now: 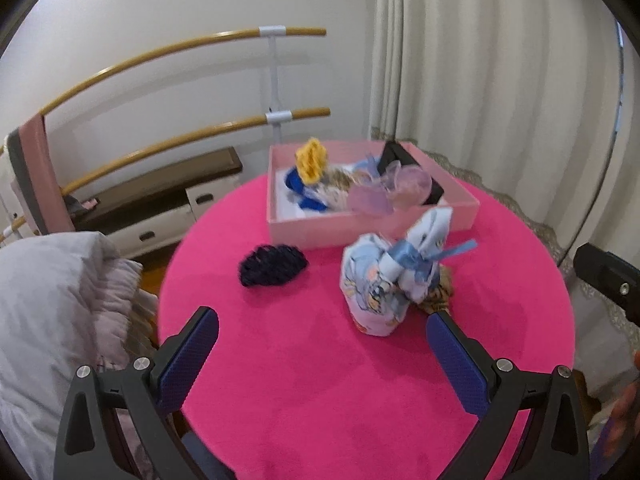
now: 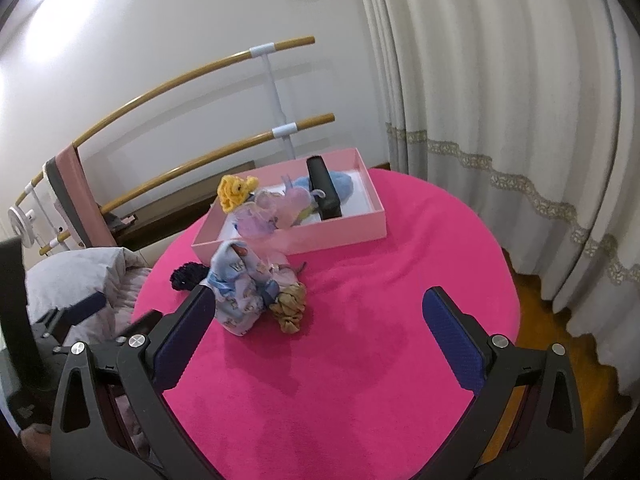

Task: Organize soft objects
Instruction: 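Withdraw both tools and move toward the sock bundle and tan scrunchie, then grasp the blue sock bundle with the left gripper while the right grasps the tan scrunchie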

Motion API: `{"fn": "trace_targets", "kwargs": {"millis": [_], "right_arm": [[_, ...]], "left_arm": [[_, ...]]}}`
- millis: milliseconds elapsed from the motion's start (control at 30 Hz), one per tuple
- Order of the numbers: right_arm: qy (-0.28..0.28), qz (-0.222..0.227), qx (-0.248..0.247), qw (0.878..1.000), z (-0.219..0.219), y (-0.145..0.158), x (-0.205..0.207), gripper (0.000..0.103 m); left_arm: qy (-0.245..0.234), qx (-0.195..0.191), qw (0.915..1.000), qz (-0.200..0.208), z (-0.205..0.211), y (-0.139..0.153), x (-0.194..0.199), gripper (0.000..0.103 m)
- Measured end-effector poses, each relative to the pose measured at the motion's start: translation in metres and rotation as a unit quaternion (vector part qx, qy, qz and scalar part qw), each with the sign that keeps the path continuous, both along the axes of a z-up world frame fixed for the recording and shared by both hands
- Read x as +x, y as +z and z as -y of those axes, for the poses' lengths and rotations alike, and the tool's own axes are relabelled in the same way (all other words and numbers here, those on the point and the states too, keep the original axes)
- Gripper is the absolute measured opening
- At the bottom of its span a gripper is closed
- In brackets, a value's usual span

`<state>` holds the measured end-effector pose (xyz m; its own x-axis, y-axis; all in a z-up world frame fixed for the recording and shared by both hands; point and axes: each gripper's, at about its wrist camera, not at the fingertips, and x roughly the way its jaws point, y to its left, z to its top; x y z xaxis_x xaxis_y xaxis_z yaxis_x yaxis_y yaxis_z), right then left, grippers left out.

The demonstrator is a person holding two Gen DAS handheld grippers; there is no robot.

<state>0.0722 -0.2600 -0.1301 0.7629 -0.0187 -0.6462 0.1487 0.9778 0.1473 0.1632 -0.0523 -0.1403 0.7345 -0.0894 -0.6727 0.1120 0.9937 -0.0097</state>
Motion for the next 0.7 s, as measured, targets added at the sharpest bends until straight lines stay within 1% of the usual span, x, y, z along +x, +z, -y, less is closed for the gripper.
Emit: {"fn": "trace_targets", "kwargs": {"millis": [333, 467, 600, 700], "right_arm": [[-0.009, -0.038, 0.010, 0.999, 0.016, -0.032, 0.015, 0.103], [-0.007, -0.050, 0.013, 0.999, 0.018, -0.042, 0.023, 0.103], [-0.002, -0.065, 0.015, 0.998, 0.017, -0.054, 0.032, 0.103], [0.001, -0.073, 0.018, 0.997, 0.016, -0.060, 0.036, 0.103]], "left_arm": [[-0.005, 0.008, 0.9997, -0.025, 0.013, -0.041, 0.051, 0.103], [-0.007, 0.013, 0.9994, -0.031, 0.019, -0.053, 0.067, 0.103], [-0.004, 0.016, 0.9992, -0.037, 0.022, -0.069, 0.091, 0.103], [-0.003, 0.009, 0.9991, -0.041, 0.022, -0.080, 0.107, 0.103]]}}
